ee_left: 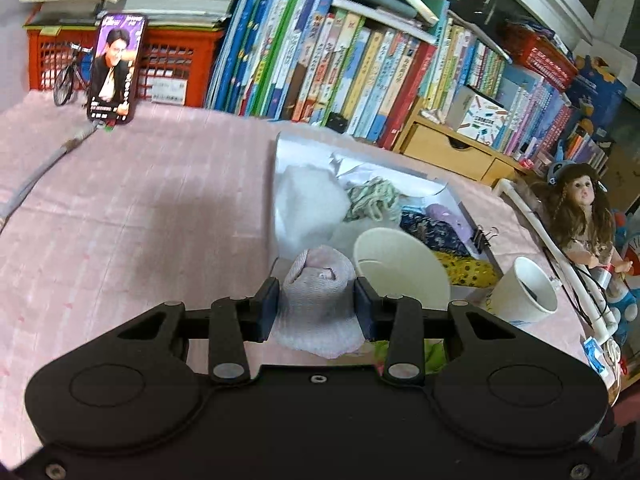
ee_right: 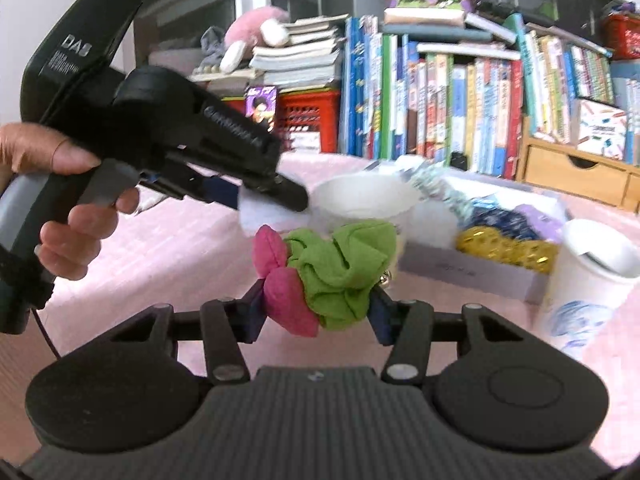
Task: Organize books
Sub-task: 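Carry the white ball with the left tool over the tray while the right tool carries the scrunchies there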
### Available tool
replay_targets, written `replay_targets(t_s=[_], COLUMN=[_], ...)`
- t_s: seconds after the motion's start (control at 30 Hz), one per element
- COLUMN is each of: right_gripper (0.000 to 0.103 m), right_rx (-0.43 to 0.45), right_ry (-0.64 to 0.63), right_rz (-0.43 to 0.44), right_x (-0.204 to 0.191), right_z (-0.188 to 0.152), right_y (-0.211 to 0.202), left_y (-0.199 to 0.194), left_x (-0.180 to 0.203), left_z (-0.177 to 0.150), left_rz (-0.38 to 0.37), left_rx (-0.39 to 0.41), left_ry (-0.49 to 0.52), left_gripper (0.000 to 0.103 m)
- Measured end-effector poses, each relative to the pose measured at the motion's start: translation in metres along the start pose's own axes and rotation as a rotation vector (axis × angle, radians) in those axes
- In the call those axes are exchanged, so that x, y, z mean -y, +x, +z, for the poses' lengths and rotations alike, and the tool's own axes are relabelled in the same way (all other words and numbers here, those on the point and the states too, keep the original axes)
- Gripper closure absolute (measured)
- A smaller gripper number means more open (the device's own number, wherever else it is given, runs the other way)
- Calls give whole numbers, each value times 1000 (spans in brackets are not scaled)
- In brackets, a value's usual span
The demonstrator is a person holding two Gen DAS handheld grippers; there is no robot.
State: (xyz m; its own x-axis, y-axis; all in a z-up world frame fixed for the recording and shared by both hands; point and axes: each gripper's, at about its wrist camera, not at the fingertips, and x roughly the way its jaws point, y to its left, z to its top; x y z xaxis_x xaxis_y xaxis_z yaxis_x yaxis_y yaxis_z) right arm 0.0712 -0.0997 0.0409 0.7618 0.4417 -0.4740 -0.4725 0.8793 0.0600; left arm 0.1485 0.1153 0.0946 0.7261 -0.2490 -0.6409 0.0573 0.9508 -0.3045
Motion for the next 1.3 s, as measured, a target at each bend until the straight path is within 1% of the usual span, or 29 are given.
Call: replay_targets(t_s=[0.17, 0.4, 0.53, 0.7, 0.9, 1.07, 1.3], right_gripper=[48, 48, 48, 48, 48, 48, 48], right_rx=[25, 53, 61, 59, 80, 93, 98], right_ry=[13, 18, 25, 28, 61, 81, 84], right_rz=[-18, -37, -46, -71, -99, -106, -128], right_x=[11, 16, 20, 35, 53, 68, 93], right_z=[4, 4, 1, -1, 3, 13, 39], right_y=[-15, -29, -37, -45, -55, -58, -54], left_y=[-7, -15, -25, -32, -36, -36, -30], left_x=[13, 25, 25, 23, 27, 35, 57], left_z=[4, 4, 1, -1, 4, 13, 41], left_rz=[9, 25, 44, 34, 27, 20, 13], left_rx=[18, 34, 74, 83, 103, 111, 136], left_ry=[27, 52, 67, 60, 66, 75, 101], left_gripper=[65, 65, 65, 65, 65, 65, 65])
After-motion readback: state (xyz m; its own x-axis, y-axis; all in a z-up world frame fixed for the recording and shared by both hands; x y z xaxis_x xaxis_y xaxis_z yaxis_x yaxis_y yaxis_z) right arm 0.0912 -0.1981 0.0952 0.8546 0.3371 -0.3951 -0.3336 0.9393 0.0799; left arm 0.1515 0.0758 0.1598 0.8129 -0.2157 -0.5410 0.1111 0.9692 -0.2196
